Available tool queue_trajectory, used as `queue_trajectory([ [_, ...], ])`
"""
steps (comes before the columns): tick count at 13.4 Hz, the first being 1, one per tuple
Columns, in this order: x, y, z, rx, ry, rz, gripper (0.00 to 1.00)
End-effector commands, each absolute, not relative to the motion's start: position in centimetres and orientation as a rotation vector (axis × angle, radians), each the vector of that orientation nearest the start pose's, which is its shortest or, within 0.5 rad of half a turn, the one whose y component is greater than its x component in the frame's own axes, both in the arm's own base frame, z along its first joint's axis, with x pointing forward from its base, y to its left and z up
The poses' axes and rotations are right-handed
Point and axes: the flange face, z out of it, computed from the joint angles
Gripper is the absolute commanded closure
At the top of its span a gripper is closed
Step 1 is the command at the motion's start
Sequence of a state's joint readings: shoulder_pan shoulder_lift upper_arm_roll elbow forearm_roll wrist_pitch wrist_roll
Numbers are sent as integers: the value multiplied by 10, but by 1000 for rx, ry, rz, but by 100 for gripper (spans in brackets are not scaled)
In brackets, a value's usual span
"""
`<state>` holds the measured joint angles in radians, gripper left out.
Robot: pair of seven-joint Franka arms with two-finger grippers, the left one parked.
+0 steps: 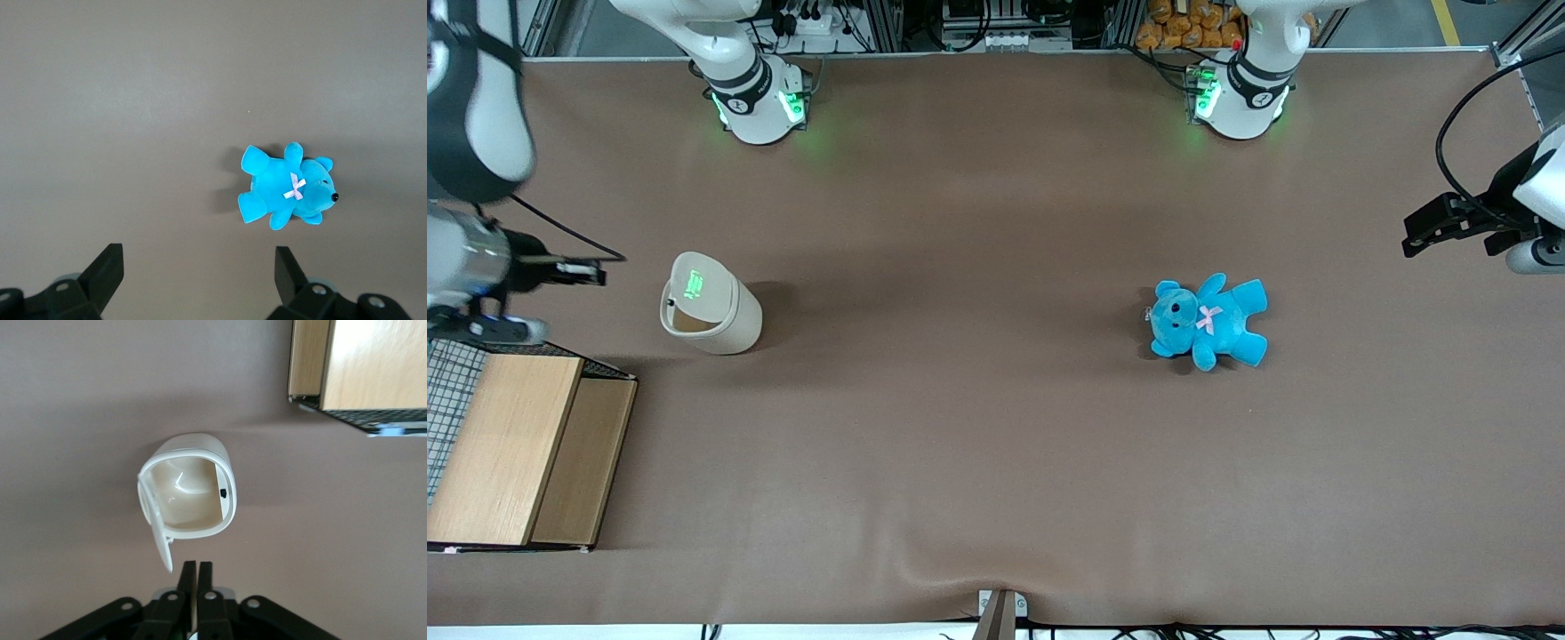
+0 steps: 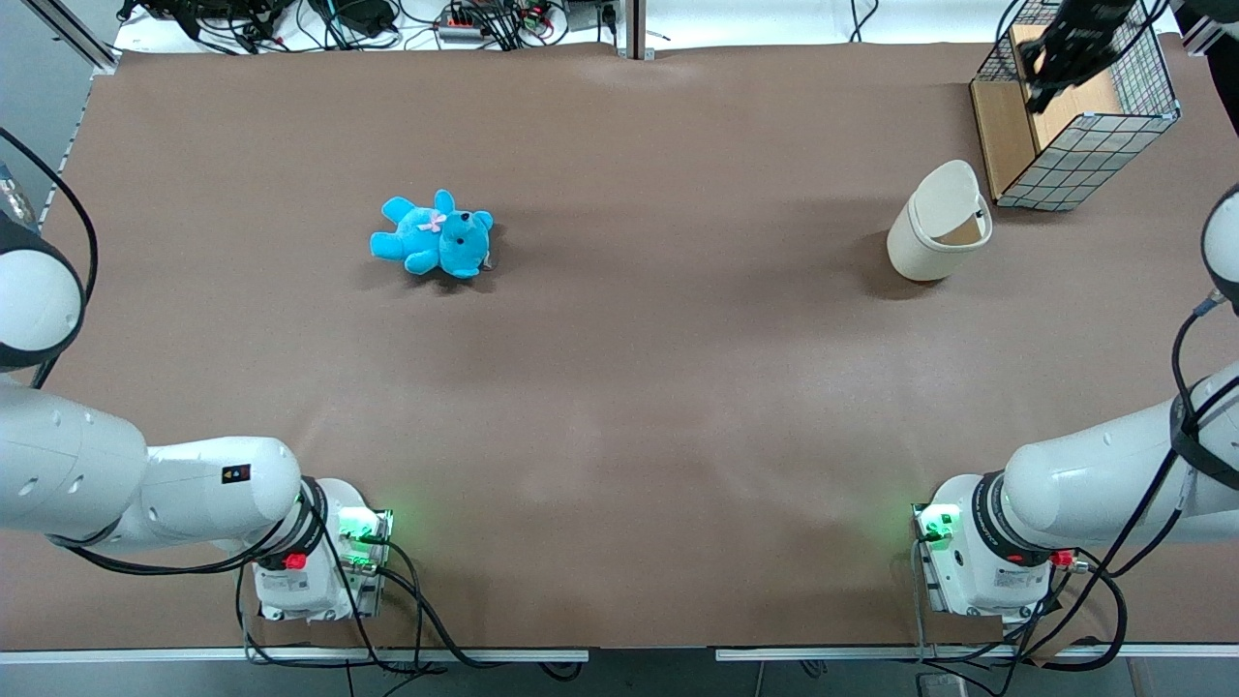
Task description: Open trash can with right arm
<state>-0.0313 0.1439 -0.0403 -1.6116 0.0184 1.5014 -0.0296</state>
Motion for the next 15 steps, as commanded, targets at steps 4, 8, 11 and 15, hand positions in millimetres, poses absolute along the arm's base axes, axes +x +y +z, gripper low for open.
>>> queue_trajectory([
  [4,531,-35,621,-3102,19,294,56],
  [8,525,-36,666,-3114,48,216,0],
  [11,520,-34,690,-3112,168,174,0],
  [15,519,-35,700,-3119,239,139,0],
])
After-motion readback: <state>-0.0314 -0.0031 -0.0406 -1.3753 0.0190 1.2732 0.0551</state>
